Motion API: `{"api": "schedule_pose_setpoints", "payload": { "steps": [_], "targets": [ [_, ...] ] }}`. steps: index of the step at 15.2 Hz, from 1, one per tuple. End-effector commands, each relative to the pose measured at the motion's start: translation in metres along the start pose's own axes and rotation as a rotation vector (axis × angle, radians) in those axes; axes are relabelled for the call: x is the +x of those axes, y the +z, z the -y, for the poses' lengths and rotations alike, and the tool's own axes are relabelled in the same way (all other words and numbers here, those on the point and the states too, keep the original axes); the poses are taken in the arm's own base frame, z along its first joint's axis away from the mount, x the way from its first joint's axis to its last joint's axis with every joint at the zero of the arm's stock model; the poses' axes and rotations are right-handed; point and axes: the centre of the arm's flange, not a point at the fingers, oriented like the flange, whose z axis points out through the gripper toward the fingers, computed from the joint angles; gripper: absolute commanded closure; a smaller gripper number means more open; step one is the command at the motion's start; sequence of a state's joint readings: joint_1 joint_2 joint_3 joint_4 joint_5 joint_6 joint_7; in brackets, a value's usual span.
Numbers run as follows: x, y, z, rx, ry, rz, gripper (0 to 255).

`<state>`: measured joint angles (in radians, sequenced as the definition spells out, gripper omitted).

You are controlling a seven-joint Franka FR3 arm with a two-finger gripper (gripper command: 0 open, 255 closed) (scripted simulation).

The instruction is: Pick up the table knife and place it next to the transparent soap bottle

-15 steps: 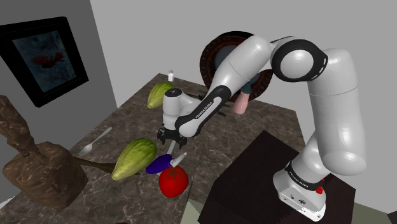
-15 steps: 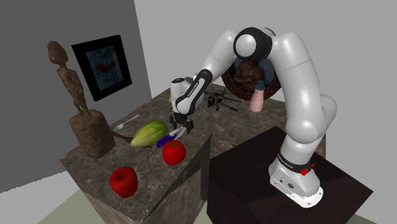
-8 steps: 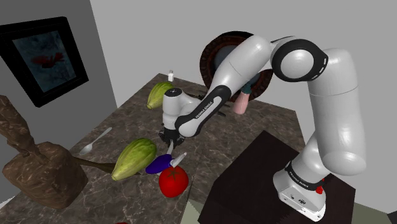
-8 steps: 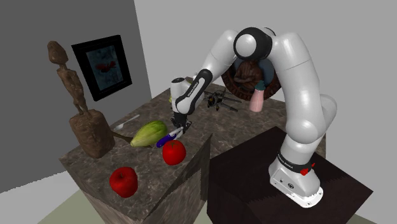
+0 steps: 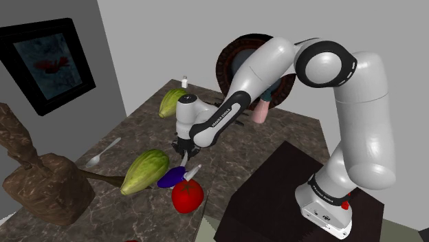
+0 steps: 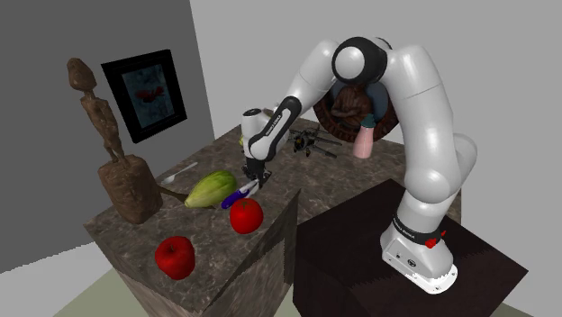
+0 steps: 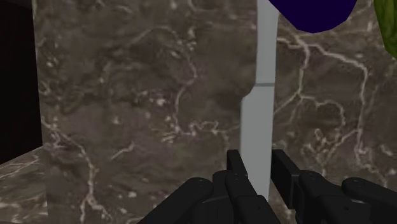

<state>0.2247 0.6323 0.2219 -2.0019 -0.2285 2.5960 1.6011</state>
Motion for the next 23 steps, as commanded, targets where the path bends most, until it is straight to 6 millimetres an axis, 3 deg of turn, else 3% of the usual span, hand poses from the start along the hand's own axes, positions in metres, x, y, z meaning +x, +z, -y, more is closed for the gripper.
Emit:
{"api": "schedule_pose_setpoints", "payload": {
  "steps": [1,23],
  "targets": [
    [0.000,-0.009,0.000,-0.001,0.000,0.000,255],
    [-0.002,-0.125,-0.001,-0.001,0.000,0.000,255]
  ]
}}
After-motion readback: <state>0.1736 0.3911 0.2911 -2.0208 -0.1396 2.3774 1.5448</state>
